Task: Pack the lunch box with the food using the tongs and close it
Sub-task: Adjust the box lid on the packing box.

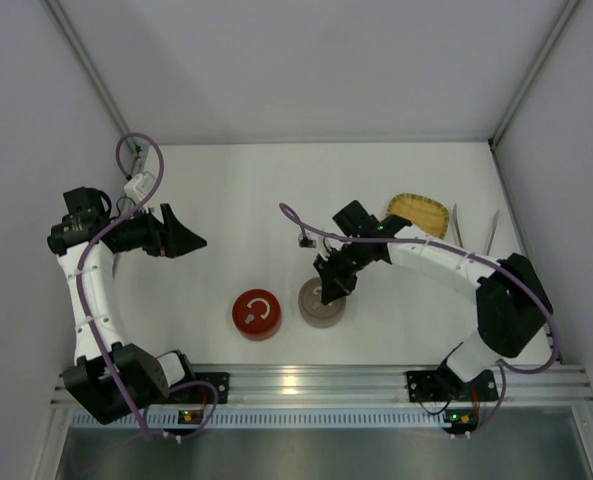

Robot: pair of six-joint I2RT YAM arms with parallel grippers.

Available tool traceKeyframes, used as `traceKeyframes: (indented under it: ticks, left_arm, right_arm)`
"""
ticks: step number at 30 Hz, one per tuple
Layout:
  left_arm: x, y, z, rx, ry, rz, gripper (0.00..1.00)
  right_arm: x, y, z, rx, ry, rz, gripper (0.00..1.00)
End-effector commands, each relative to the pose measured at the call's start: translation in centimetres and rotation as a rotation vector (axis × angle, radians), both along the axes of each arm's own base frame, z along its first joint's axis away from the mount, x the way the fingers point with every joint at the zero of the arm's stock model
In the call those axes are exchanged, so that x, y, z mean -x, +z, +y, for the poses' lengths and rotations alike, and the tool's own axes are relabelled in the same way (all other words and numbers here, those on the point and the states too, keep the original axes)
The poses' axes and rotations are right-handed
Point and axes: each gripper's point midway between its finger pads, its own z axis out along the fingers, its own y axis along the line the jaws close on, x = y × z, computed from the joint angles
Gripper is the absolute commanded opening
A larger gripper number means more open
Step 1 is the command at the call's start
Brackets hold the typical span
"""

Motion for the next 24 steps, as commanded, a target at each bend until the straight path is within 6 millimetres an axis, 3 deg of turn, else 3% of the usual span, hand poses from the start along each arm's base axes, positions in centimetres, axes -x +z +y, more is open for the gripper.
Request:
traceKeyframes:
  ticks: [1,3,4,5,7,13,19,24]
  left_arm:
    - [0.5,0.6,-0.4,0.009,-0.025,-0.044,0.98]
    - [0.5,0.6,-0.4,0.006,-0.024,-0.043,0.98]
    - [0.4,0.5,-0.3,0.005,-0.024,-0.041,0.98]
    - [0.4,0.4,-0.3,0.007,-0.024,-0.036,0.98]
    - [0.4,0.3,-0.3,0.007,-0.026,-0.034,0.98]
    - [0.3,0.1,-0.4,0.020,-0.029,-0.028,0.98]
    - [0.1,0.0,-0.5,0.042,-0.035,-0.017,0.98]
    - [0.0,-0.5,-0.3,0.040,-0.035,-0.005,0.98]
  right_arm:
    - [2.6,-0.8,0.3,-0.019,0.094,0.131,0.02]
    - [2.4,-1.3,0.6,-0.016,0.099,0.151,0.05]
    - [1.8,-1.7,0.9,-0.012,0.097,0.153,0.16]
    - [1.7,-1.6,0.9,-0.016,0.095,0.153,0.16]
    - [1.4,-1.9,1.0,-0.014,0.085,0.162,0.31]
    - [0.2,-2.1,0.7,-0.048,0.036,0.230,0.52]
    - [-1.4,-1.9,-0.4,-0.108,-0.022,0.322,0.64]
    - [-1.3,-0.7,-0.8,-0.178,0.003,0.377,0.77]
